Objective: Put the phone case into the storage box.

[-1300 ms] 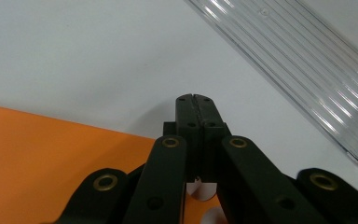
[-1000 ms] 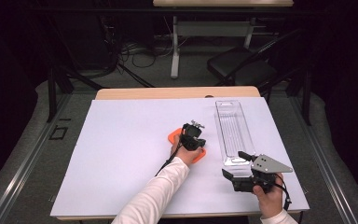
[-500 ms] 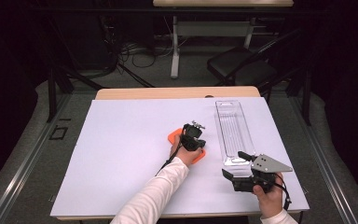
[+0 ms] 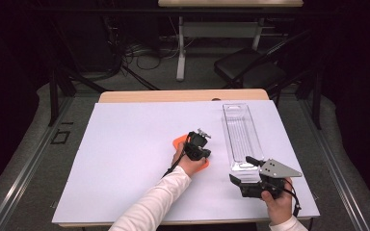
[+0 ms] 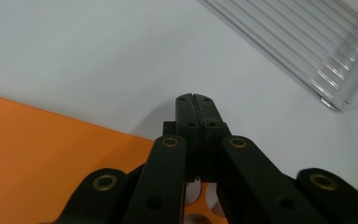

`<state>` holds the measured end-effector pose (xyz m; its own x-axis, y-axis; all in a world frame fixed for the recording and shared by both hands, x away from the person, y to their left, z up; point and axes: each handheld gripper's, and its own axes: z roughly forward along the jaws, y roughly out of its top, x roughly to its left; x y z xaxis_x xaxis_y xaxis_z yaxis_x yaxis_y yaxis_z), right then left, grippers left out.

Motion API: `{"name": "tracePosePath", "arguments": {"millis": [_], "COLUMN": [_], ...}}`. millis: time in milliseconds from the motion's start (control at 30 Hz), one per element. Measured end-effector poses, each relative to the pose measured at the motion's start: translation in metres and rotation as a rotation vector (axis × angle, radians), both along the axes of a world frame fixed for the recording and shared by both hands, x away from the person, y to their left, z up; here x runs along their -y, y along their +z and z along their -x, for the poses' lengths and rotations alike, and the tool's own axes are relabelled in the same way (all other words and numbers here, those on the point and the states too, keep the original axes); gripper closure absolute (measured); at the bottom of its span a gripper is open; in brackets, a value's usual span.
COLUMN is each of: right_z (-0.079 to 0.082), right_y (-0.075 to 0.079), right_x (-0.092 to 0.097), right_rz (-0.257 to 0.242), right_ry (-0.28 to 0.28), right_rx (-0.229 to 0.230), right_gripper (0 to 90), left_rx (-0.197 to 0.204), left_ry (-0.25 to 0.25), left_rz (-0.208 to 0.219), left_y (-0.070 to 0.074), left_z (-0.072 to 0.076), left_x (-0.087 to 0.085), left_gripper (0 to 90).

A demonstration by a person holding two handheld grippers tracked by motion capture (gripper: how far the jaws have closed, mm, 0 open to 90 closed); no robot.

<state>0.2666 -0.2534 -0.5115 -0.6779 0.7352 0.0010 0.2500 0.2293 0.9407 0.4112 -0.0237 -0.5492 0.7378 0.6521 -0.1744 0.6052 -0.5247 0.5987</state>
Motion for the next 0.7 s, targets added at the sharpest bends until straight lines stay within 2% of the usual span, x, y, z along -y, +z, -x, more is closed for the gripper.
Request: {"name": "tracePosePath", "arguments": {"millis": [67, 233, 333, 700], "right_z": [0.0, -0.001, -0.001, -0.002], "right_y": [0.0, -0.001, -0.001, -0.002], "right_x": [0.0, 0.001, 0.001, -0.001], "right_rz": [0.001, 0.005, 0.005, 0.007], "right_ry": [0.0, -0.003, -0.003, 0.001], "right_rx": [-0.001, -0.011, -0.011, -0.023], "right_gripper": [13.8, 13.8, 13.9, 13.9], "left_rx": [0.001, 0.03, 0.032, 0.01], "left_ry": [-0.001, -0.039, -0.049, -0.056], "left_rz": [0.002, -0.043, -0.055, -0.048], "left_y": [0.0, 0.001, 0.002, 0.002], "left_z": [0.002, 0.015, 0.02, 0.037], "left_x": [-0.001, -0.009, -0.014, -0.041], "left_gripper": [90.0, 90.0, 90.0, 90.0]}}
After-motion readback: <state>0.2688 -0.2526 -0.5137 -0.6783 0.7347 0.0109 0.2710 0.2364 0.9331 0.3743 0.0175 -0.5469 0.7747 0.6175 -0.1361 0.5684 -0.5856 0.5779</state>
